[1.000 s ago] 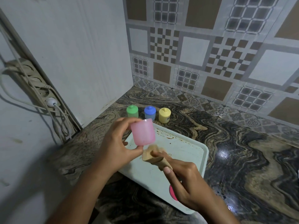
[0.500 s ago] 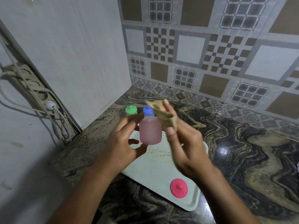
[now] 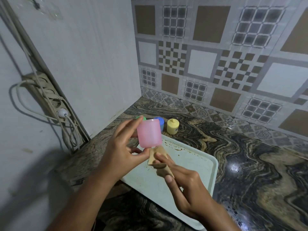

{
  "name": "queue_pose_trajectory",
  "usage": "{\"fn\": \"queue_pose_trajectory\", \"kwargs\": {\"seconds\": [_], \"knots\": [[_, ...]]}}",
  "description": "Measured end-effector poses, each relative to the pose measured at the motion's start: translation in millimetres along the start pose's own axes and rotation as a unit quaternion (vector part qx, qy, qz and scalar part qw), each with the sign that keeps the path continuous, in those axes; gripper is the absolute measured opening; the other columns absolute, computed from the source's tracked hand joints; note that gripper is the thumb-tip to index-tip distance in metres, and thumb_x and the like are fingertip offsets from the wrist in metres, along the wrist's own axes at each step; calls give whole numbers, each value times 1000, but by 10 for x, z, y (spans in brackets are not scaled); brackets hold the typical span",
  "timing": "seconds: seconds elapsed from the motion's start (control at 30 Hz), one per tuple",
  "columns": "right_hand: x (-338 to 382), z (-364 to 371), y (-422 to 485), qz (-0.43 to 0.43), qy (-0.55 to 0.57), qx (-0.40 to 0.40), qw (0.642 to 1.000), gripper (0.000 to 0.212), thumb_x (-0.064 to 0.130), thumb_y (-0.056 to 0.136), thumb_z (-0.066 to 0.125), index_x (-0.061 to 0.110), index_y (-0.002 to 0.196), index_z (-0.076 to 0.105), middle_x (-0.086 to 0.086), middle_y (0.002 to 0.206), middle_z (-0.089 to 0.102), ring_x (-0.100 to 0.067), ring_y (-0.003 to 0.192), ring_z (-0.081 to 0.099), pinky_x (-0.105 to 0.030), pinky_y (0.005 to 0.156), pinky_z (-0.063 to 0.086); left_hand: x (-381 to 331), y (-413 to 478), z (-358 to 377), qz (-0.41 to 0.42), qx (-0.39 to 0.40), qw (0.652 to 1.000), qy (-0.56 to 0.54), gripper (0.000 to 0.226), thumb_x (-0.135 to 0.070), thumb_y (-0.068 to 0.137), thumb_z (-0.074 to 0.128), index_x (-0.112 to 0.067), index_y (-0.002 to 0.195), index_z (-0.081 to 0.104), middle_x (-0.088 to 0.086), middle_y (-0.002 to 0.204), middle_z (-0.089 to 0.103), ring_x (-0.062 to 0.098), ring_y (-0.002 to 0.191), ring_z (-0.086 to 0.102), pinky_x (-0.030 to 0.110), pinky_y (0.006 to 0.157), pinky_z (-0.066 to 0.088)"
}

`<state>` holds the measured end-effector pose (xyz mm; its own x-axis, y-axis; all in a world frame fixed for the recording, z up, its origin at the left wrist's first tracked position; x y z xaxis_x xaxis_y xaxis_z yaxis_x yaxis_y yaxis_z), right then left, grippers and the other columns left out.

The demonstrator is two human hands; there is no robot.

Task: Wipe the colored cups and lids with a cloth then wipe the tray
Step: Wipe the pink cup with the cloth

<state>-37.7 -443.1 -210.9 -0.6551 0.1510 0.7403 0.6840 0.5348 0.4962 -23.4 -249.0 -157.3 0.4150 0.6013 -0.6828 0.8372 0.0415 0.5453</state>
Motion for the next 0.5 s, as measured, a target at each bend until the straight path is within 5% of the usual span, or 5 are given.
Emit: {"fn": "queue_pose_trajectory", "kwargs": {"seconds": [0.1, 0.17, 0.3, 0.37, 0.5], "knots": [[-42, -46, -89, 45, 42, -27, 998, 42, 28, 109, 36, 7, 112, 72, 18, 109, 71, -28, 113, 70, -45, 97, 55, 21, -26, 7, 9, 9, 1000, 4, 94, 2, 68, 86, -26, 148, 45, -1, 136, 48, 22, 113, 61, 25, 63, 62], [-56, -163, -106, 80, 86, -80, 990, 42, 24, 110, 33, 19, 104, 75, 2, 79, 70, -27, 76, 71, -37, 78, 58, 50, -52, 18, -22, 16, 1000, -15, 99, -1, 68, 88, -38, 147, 42, -12, 136, 47, 16, 111, 62, 27, 66, 62], [29, -419, 14, 88, 143, -174, 970, 57, 3, 101, 32, 39, 100, 77, 16, 91, 76, -3, 97, 70, -16, 76, 51, 44, -104, 9, -42, 14, 999, -28, 84, -8, 66, 90, -38, 135, 53, -12, 133, 53, 15, 107, 65, 32, 60, 63], [103, -504, 124, 70, 114, -199, 971, 55, 8, 103, 34, 43, 96, 76, 21, 85, 72, 1, 83, 65, -17, 64, 48, 5, -117, 3, -21, 27, 999, -17, 81, -6, 66, 89, -28, 137, 57, -9, 134, 52, 16, 112, 63, 26, 59, 61], [208, -470, 350, 40, 19, -146, 988, 47, 36, 109, 35, 8, 109, 72, -14, 117, 73, -5, 99, 64, -36, 76, 52, -77, -127, 21, -3, 42, 999, 24, 84, -4, 65, 88, -23, 139, 55, -14, 134, 50, 2, 118, 57, 12, 71, 55]]}}
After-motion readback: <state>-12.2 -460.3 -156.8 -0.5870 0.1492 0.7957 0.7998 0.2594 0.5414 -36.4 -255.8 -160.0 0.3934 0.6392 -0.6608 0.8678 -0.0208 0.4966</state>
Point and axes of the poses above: each hand's wrist, its own y-axis towards the middle knuckle, its own z-axis out of the palm, x = y × z, the point moved 5 cm from there along y, towards the middle knuckle
